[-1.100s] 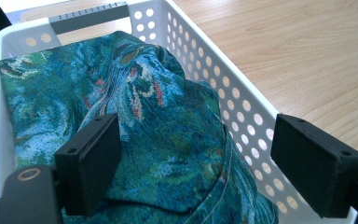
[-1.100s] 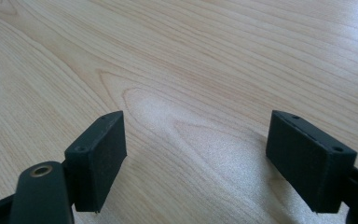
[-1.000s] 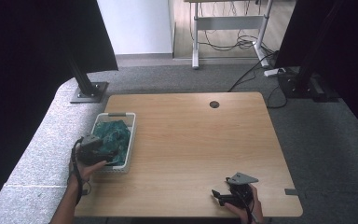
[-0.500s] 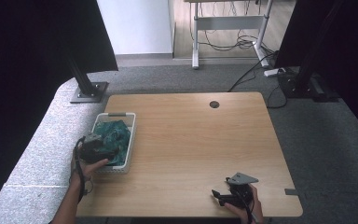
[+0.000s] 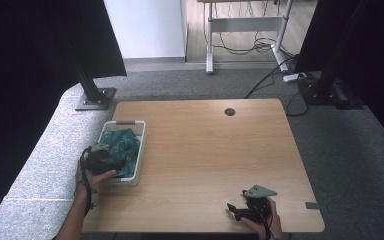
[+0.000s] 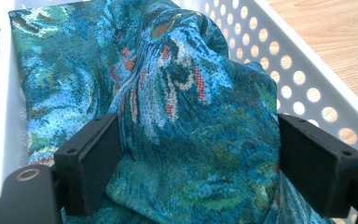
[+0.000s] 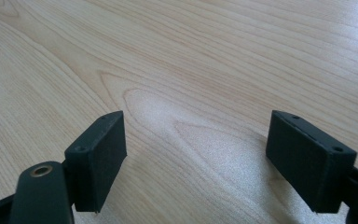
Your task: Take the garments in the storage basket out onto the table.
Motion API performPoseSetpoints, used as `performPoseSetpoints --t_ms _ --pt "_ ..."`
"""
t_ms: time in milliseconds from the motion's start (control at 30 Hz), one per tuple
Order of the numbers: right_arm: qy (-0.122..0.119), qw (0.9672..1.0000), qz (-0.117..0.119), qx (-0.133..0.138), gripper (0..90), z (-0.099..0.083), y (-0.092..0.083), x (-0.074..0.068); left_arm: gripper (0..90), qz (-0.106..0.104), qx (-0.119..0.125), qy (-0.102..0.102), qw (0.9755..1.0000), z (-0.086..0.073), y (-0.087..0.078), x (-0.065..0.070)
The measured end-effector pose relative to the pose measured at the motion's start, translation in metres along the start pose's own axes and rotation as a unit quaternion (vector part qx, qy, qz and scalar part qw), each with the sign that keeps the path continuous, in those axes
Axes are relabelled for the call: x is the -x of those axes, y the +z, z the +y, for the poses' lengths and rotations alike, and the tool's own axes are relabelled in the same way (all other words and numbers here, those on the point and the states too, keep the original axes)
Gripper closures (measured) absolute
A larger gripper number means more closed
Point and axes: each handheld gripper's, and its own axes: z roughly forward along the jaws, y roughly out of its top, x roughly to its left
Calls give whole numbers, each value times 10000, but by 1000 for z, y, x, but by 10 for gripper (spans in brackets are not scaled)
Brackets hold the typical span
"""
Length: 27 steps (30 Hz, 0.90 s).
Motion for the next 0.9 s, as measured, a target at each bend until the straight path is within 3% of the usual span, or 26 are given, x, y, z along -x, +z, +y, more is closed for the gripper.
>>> performPoseSetpoints --t_ms 233,333,567,633,733,900 --pt "9 10000 4 2 198 0 0 0 164 19 -118 -1 9999 3 3 1" --pt "10 10000 6 2 198 0 0 0 214 63 -185 -92 9998 3 5 1" --pt "5 10000 4 2 197 0 0 0 451 58 -314 -188 9993 4 7 1" --pt "3 10000 3 2 198 0 0 0 469 10 -335 -190 9993 4 7 1" --pt "5 10000 4 3 198 0 0 0 568 -39 -336 -182 9993 3 7 1" --pt "6 10000 6 5 198 0 0 0 657 -163 -216 -311 9991 1 4 0"
